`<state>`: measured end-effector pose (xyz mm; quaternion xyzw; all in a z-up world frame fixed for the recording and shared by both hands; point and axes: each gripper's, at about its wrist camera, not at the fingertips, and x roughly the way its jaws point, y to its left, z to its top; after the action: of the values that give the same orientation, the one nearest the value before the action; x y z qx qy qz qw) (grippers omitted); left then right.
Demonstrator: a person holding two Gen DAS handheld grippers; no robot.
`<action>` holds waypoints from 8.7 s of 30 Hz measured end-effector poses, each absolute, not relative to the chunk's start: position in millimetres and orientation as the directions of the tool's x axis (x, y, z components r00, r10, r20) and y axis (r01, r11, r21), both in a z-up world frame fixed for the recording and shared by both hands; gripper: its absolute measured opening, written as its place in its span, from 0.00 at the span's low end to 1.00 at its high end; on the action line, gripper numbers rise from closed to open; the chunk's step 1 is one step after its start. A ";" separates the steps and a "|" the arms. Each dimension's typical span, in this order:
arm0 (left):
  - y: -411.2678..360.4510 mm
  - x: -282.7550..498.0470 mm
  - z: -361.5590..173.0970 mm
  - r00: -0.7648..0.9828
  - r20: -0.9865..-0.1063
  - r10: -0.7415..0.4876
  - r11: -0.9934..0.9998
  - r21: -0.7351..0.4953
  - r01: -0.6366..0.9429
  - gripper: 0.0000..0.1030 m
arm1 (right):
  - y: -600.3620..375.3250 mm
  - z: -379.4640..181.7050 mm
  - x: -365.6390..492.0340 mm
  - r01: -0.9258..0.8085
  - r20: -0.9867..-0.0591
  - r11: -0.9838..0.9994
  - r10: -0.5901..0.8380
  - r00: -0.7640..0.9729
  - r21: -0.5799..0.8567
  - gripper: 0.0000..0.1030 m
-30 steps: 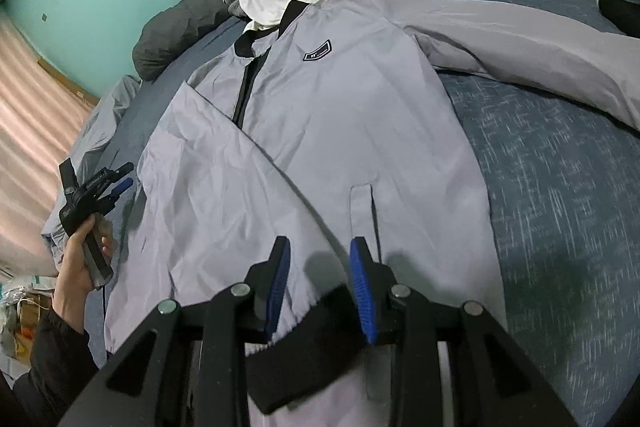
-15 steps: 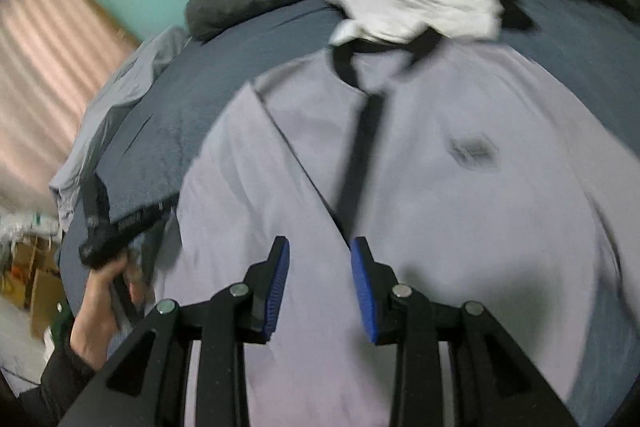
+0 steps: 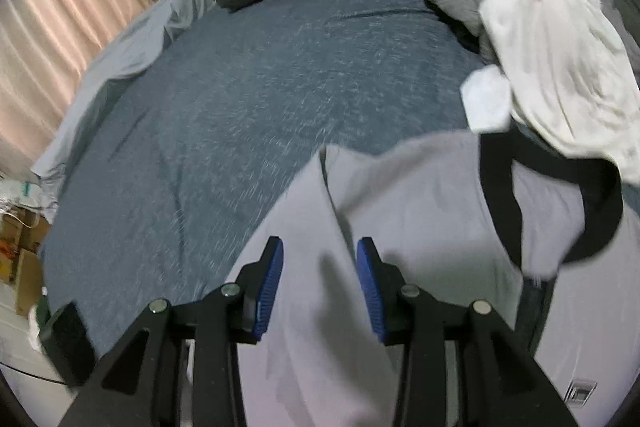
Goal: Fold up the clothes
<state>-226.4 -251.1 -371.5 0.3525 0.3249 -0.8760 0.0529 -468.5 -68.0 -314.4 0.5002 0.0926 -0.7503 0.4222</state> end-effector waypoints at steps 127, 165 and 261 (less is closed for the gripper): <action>-153.8 -136.6 -340.8 -0.674 -0.739 0.026 -0.865 -0.354 0.355 0.35 | 739.8 -302.8 -330.9 -0.322 -0.733 -0.845 -0.116 -0.670 0.427 0.57; -211.8 -65.8 -323.6 -0.728 -0.685 0.018 -0.811 -0.436 0.390 0.35 | 159.4 -138.0 -237.1 0.789 -0.532 -0.492 -0.807 -0.255 0.368 0.07; -77.5 -181.4 -357.8 -0.584 -0.799 0.143 -0.951 -0.275 0.144 0.38 | 329.6 -397.4 -389.5 0.418 -0.841 -0.909 -0.222 -0.493 -0.005 0.16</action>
<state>-181.4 -77.5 -357.8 0.4560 0.1572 -0.8760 0.0005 -389.5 329.6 -397.4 0.4677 0.1047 -0.8577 0.1864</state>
